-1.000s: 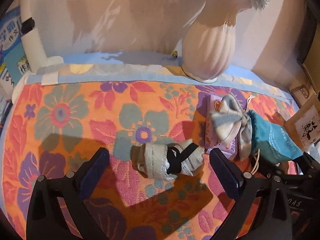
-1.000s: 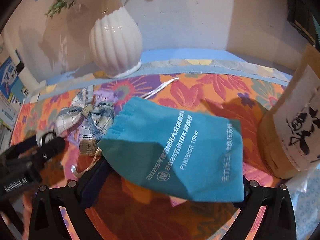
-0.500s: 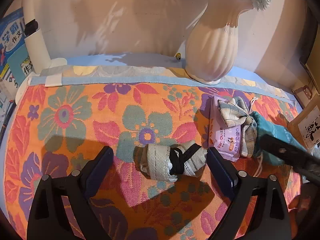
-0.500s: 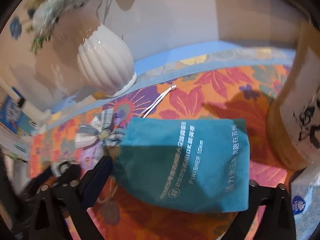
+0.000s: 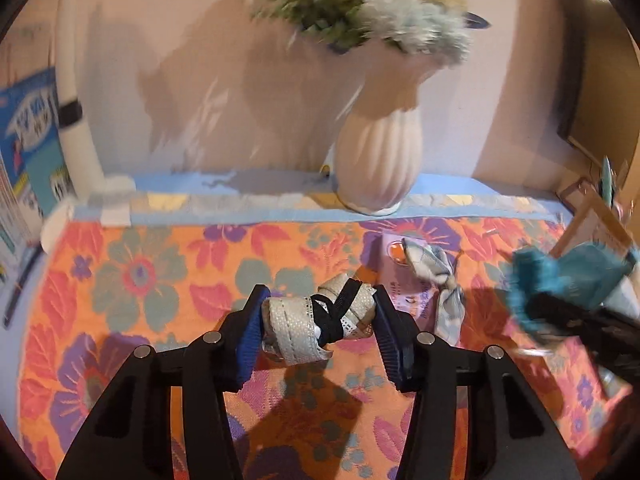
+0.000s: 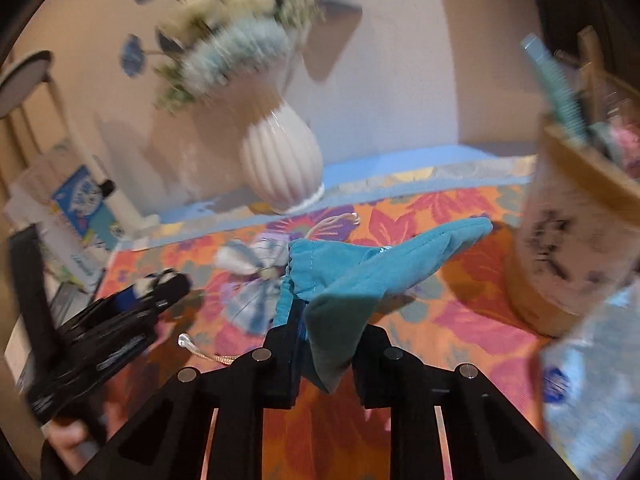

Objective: Organize soft objects
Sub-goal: 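Grasp the teal pouch with the right gripper while the left grasps the white lace strap item, then carry the teal pouch to the glass bowl and release it with the right gripper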

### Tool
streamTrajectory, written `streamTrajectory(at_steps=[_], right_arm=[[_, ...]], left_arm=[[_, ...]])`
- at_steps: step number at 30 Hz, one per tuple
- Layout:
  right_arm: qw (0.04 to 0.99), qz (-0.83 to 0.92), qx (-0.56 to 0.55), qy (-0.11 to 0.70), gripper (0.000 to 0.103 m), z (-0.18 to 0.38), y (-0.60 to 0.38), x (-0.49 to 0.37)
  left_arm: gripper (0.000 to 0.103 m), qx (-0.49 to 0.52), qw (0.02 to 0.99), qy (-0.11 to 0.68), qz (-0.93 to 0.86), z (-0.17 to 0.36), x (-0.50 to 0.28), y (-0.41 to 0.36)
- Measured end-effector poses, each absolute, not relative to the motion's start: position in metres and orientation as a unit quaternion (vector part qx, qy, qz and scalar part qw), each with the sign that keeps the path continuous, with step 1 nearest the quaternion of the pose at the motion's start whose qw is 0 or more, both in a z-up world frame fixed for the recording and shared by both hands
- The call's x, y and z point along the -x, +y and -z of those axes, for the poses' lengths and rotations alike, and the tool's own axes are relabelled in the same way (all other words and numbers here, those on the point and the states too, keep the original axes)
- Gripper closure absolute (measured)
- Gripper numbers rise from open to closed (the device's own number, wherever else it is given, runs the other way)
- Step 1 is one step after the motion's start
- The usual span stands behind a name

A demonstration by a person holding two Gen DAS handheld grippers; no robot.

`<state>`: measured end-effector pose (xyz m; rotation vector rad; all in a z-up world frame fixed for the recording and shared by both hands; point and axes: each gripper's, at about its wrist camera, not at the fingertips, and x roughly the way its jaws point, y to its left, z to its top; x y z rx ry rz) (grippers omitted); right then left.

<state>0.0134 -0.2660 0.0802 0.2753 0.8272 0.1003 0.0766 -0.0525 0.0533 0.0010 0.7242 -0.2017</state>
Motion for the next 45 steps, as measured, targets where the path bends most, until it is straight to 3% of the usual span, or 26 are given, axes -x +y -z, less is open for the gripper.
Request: streamTrajectory(at_steps=[5, 9, 11, 13, 15, 16, 18, 23, 29, 36, 37, 39, 42, 45], right_arm=[[0.9, -0.113, -0.116, 0.405, 0.083, -0.103, -0.266, 0.032], [0.877, -0.171, -0.067, 0.445, 0.082, -0.093, -0.249, 0.059], [0.868, -0.158, -0.027, 0.47, 0.079, -0.078, -0.239, 0.069], [0.854, -0.143, -0.008, 0.499, 0.073, -0.06, -0.232, 0.074], [0.848, -0.132, -0.014, 0.513, 0.045, -0.05, -0.237, 0.078], [0.848, -0.122, -0.029, 0.515, 0.039, -0.048, -0.244, 0.082], [0.84, -0.113, -0.058, 0.527, 0.011, -0.049, -0.261, 0.091], [0.838, -0.098, -0.108, 0.525, 0.006, -0.052, -0.28, 0.106], [0.834, -0.081, -0.107, 0.536, 0.0, -0.051, -0.264, 0.079], [0.85, -0.083, -0.066, 0.516, 0.001, -0.044, -0.233, 0.057], [0.859, -0.074, -0.057, 0.503, 0.006, -0.044, -0.23, 0.058], [0.874, -0.054, -0.048, 0.481, 0.045, -0.045, -0.231, 0.062], [0.884, -0.066, -0.069, 0.458, 0.059, -0.052, -0.237, 0.07], [0.895, -0.069, -0.078, 0.434, 0.065, -0.06, -0.242, 0.078]], left_arm=[[0.055, 0.003, 0.933, 0.351, 0.076, -0.06, -0.067, -0.05], [0.055, 0.13, 0.91, 0.372, 0.126, -0.064, -0.035, -0.025], [0.055, 0.144, 0.909, 0.37, 0.13, -0.064, -0.013, -0.024], [0.055, 0.118, 0.914, 0.372, 0.113, -0.061, 0.003, -0.028], [0.055, 0.093, 0.915, 0.379, 0.101, -0.055, 0.009, -0.032], [0.055, 0.079, 0.918, 0.376, 0.097, -0.054, 0.013, -0.035], [0.055, 0.05, 0.928, 0.357, 0.091, -0.057, 0.02, -0.041], [0.055, 0.005, 0.929, 0.357, 0.098, -0.055, 0.026, -0.056], [0.054, 0.045, 0.924, 0.366, 0.1, -0.052, 0.021, -0.043], [0.054, 0.068, 0.921, 0.37, 0.098, -0.051, 0.02, -0.035], [0.054, 0.065, 0.922, 0.37, 0.098, -0.051, 0.019, -0.036], [0.054, 0.06, 0.922, 0.369, 0.098, -0.051, 0.019, -0.037], [0.054, 0.054, 0.923, 0.369, 0.099, -0.051, 0.019, -0.039], [0.054, 0.053, 0.923, 0.369, 0.098, -0.051, 0.02, -0.04]])
